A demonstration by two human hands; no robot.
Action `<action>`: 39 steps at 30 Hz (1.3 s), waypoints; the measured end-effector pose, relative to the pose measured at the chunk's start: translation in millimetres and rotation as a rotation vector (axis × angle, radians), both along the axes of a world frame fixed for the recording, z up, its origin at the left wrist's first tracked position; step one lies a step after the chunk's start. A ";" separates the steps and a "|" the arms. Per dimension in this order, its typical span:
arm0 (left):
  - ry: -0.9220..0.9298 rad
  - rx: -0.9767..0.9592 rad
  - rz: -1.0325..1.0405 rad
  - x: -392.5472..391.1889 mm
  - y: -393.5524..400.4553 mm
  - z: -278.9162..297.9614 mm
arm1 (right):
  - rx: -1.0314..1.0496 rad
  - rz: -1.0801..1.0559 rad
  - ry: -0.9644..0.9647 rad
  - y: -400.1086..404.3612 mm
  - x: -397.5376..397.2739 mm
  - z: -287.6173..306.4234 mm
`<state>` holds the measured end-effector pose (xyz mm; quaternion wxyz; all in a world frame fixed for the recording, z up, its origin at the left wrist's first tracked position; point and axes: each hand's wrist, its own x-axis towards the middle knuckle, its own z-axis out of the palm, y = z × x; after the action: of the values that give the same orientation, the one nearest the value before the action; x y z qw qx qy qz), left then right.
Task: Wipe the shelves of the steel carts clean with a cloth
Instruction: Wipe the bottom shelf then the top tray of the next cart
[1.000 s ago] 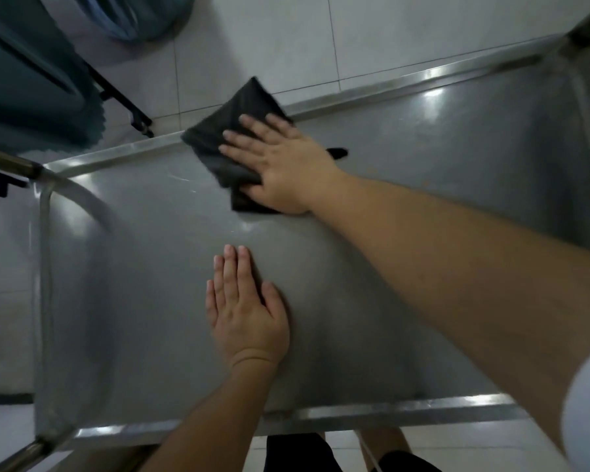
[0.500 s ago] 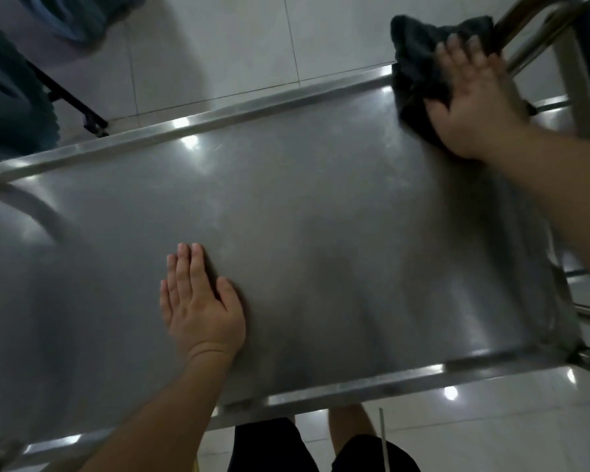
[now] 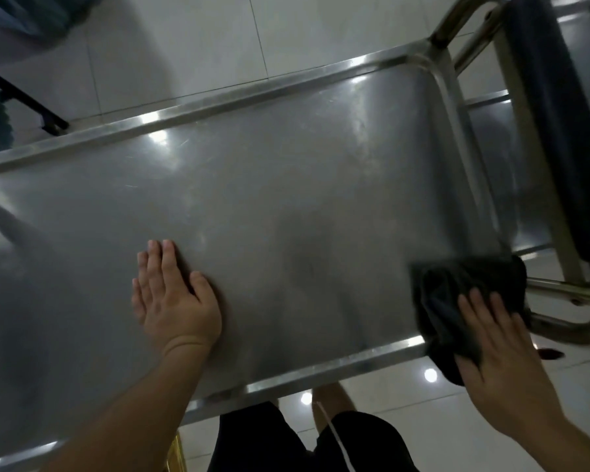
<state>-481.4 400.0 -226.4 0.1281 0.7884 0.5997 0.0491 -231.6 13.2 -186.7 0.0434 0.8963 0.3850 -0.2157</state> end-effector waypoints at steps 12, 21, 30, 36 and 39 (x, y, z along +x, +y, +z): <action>0.034 0.000 -0.003 0.9 -1.4 0.9 | 0.213 0.160 -0.143 256.9 87.4 -29.7; 0.042 -0.005 0.001 0.4 0.1 1.0 | 0.258 0.088 -0.132 392.4 145.5 -29.5; 0.020 -0.035 -0.001 -1.2 0.5 1.2 | 0.145 0.297 -0.084 128.4 -46.8 -13.9; 0.024 -0.036 0.009 0.7 -1.7 1.6 | 0.125 0.304 -0.042 106.1 -79.0 -22.1; 0.032 -0.028 0.008 -0.1 -0.6 -1.3 | 0.214 0.306 -0.087 171.9 -54.2 -33.8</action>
<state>-481.6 399.4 -227.7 0.1294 0.7847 0.6056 0.0286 -285.8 185.1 -220.5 -0.0035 0.8353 0.5353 -0.1254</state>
